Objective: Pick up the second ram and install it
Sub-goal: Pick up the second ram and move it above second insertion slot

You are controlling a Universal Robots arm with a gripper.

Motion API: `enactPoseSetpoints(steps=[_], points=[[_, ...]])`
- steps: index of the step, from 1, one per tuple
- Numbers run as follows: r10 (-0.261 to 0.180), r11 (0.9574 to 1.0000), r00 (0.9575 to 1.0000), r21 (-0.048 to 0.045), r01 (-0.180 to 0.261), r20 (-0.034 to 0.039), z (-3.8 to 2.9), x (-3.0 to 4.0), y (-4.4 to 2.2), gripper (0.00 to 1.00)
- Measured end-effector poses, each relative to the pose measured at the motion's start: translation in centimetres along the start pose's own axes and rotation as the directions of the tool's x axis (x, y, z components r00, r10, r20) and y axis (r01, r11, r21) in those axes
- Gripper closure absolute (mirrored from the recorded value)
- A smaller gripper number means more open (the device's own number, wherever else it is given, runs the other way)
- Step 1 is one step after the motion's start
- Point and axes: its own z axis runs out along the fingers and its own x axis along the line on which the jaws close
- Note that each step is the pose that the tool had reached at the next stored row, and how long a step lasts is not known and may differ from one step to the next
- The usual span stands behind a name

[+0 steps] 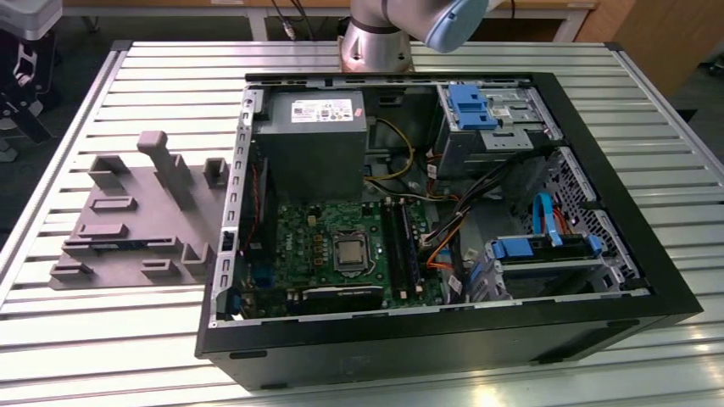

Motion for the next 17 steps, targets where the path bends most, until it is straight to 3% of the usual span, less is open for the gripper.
enactPoseSetpoints(steps=[17], points=[[-0.035,0.9994,0.9994,-0.0008,0.035,-0.0016,0.00,0.00,0.00,0.89]])
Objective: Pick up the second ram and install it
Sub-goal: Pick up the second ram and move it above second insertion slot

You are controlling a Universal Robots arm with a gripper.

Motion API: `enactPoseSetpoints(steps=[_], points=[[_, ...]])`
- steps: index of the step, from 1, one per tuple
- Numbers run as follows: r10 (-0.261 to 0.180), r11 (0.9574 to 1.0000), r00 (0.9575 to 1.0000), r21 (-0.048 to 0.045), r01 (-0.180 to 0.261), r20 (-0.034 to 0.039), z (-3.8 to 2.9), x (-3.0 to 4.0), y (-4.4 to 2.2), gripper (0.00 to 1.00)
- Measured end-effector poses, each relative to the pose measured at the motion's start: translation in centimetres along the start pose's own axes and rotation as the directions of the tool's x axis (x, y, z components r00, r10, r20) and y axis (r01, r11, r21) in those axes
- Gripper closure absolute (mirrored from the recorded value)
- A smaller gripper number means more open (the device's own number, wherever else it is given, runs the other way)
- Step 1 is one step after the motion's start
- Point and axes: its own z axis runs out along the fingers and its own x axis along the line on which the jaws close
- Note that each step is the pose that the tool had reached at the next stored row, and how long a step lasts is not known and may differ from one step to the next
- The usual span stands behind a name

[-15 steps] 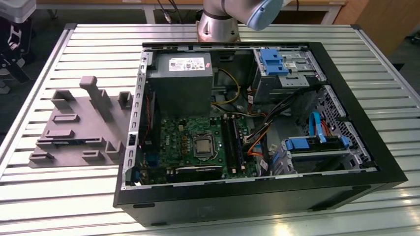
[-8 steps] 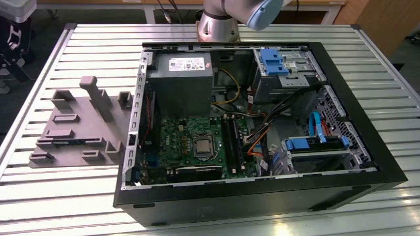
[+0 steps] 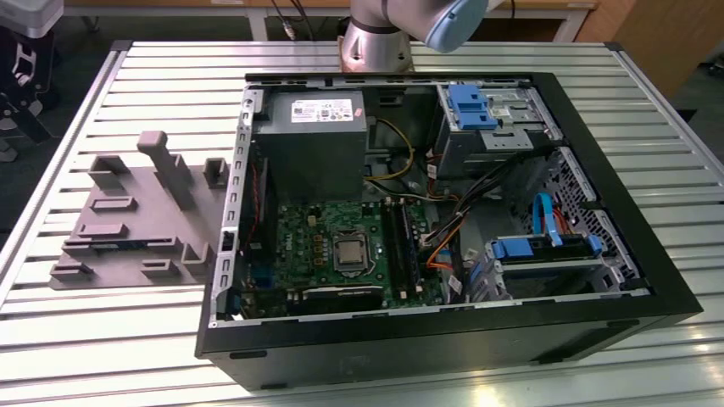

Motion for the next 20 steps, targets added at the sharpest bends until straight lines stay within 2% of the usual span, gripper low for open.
enactPoseSetpoints(steps=[20], points=[[-0.042,0.9991,0.9991,-0.0009,0.042,-0.0018,0.00,0.00,0.00,0.89]])
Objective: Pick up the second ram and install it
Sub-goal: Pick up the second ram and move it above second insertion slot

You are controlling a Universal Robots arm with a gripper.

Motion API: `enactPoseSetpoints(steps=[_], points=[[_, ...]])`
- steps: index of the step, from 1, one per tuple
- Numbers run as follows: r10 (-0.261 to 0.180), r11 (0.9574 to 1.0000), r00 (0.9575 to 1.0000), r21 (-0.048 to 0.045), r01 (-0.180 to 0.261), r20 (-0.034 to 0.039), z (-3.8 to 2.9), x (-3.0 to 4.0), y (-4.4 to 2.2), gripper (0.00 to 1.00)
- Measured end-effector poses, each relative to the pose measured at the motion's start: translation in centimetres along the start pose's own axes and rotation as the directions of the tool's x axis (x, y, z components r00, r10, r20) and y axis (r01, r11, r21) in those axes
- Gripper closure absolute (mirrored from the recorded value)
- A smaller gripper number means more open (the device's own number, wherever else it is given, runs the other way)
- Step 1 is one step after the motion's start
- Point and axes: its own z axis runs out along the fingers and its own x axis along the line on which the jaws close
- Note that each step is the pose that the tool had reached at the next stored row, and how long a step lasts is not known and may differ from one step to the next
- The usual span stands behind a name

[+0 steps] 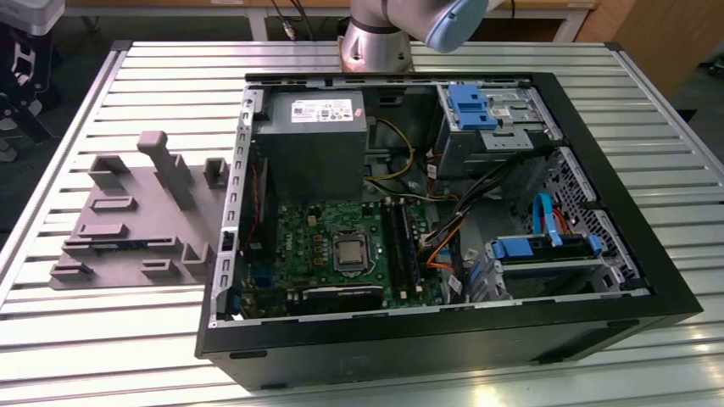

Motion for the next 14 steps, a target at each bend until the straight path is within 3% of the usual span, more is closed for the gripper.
enactPoseSetpoints(steps=[14], points=[[-0.029,0.9996,0.9996,-0.0007,0.029,-0.0013,0.00,0.00,0.00,0.89]])
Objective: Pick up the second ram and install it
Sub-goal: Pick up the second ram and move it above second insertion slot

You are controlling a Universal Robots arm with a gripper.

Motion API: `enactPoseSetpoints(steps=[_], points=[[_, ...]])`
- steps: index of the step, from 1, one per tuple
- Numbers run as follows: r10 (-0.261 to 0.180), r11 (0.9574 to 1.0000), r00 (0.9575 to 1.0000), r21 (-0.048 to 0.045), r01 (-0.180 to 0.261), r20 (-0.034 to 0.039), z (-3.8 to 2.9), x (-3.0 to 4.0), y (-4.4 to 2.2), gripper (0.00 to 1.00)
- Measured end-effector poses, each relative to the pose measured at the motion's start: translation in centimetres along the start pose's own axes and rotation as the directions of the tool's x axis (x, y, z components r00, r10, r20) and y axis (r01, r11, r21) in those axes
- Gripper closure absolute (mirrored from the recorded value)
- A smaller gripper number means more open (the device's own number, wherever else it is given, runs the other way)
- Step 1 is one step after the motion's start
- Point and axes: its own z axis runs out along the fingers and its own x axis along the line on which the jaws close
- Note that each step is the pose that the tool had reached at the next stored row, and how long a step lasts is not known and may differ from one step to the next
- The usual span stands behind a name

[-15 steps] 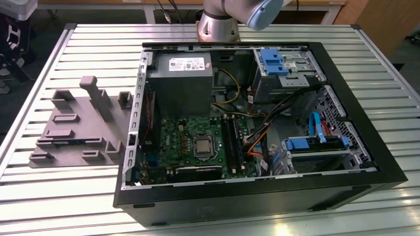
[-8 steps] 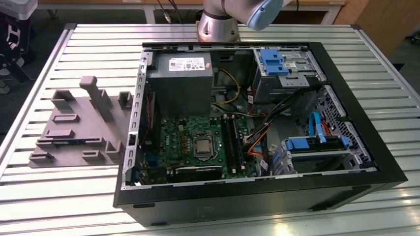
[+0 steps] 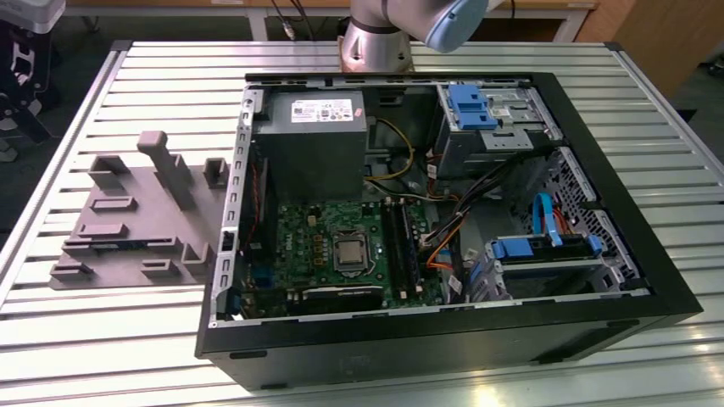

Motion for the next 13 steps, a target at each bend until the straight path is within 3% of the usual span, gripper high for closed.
enactPoseSetpoints(steps=[13], points=[[-0.027,0.9996,0.9996,-0.0006,0.027,-0.0011,0.00,0.00,0.00,0.89]])
